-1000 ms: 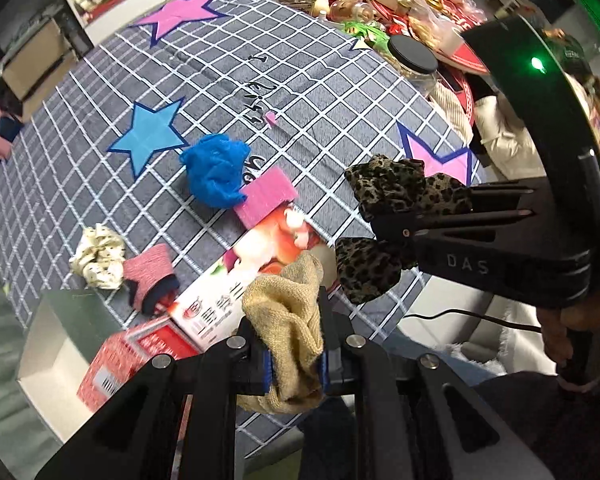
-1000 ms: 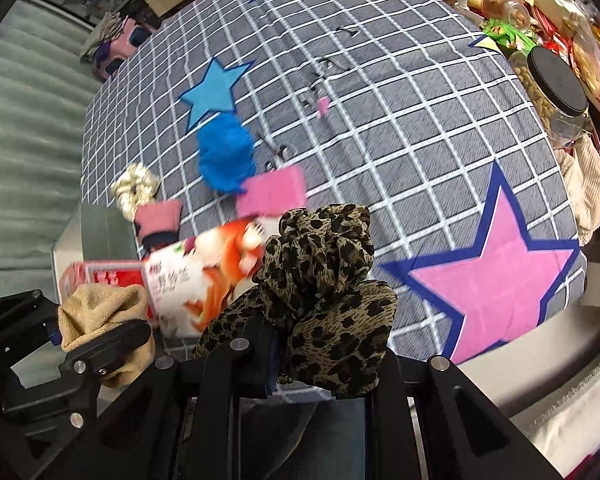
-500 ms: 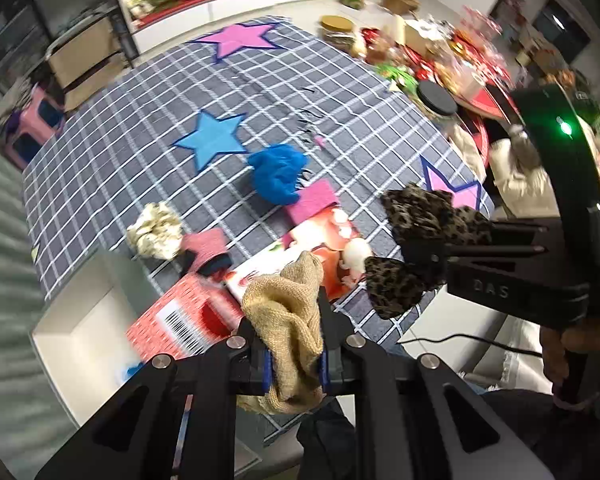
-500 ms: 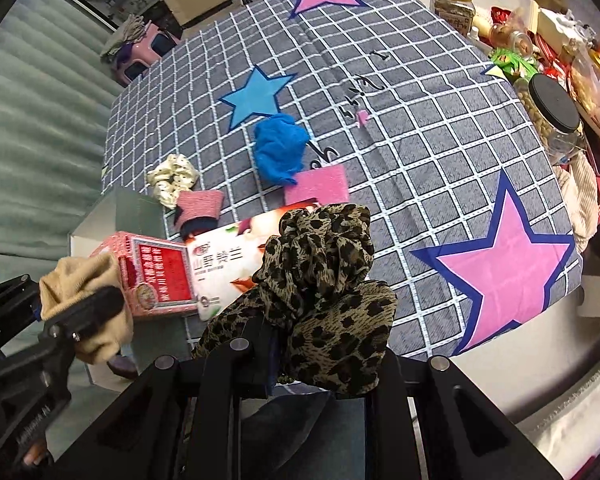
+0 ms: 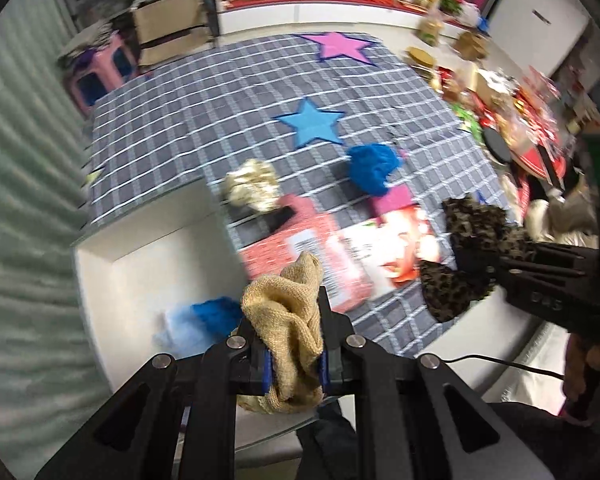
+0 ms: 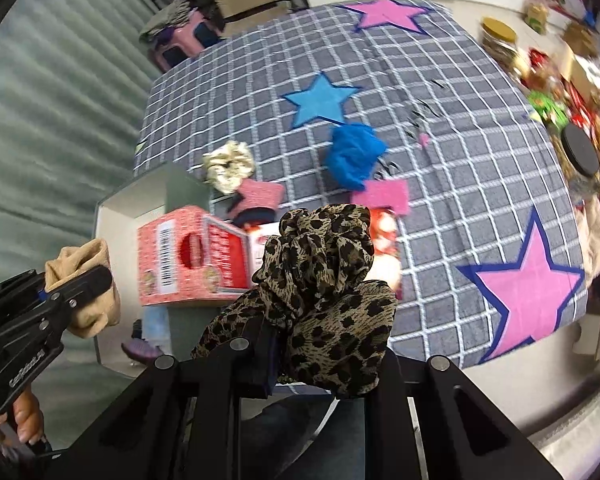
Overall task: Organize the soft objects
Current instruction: 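Carry the tan sock and leopard-print fabric over the white box with both tools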
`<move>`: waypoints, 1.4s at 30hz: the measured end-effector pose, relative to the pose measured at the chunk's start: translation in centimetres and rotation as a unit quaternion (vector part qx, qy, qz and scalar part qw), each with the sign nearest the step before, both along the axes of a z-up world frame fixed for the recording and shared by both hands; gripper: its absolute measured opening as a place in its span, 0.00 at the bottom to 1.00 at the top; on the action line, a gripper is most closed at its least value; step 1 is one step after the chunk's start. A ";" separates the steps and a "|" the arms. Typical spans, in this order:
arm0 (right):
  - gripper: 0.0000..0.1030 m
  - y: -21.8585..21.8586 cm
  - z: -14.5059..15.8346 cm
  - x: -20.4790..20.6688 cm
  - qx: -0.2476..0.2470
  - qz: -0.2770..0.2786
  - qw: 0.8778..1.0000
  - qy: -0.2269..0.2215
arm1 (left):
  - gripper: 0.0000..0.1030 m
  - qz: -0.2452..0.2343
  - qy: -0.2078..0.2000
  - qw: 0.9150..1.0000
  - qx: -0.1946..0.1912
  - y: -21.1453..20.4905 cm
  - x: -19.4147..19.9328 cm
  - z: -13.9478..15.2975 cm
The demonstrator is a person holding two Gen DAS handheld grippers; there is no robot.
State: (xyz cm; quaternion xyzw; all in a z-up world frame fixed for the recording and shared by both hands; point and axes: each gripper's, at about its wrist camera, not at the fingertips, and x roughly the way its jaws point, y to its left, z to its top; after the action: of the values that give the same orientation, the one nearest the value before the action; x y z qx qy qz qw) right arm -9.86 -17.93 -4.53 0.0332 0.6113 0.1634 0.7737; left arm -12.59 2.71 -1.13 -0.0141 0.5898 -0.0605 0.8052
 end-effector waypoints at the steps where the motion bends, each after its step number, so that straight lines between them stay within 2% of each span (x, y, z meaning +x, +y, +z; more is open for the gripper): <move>1: 0.19 0.5 0.2 0.0 0.000 0.006 1.000 -0.003 | 0.17 0.007 0.000 1.000 0.002 0.6 -0.3 0.0; 7: 0.19 4.6 2.4 -0.1 0.008 0.056 0.998 -0.029 | 0.17 0.052 0.002 0.999 0.016 4.4 -2.2 -0.6; 13: 0.19 10.1 4.2 -0.6 0.015 0.131 0.990 -0.055 | 0.17 0.094 0.017 0.995 0.019 7.3 -3.8 -1.6; 16: 0.19 12.4 4.2 -1.9 0.010 0.171 0.983 -0.061 | 0.17 0.106 0.021 0.994 0.017 8.0 -4.2 -1.9; 20: 0.19 14.0 3.3 -3.1 0.001 0.206 0.977 -0.048 | 0.17 0.114 0.023 0.993 0.018 8.5 -4.5 -2.2; 42: 0.19 14.3 2.8 -2.8 -0.007 0.215 0.976 -0.041 | 0.17 0.099 0.023 0.995 0.021 7.8 -3.6 -2.7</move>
State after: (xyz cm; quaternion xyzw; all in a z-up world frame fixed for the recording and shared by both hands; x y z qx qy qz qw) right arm -12.66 -3.65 -1.69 -0.1111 0.5731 0.3228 0.7450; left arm -16.15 10.53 -3.80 -0.0567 0.6051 0.0328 0.7935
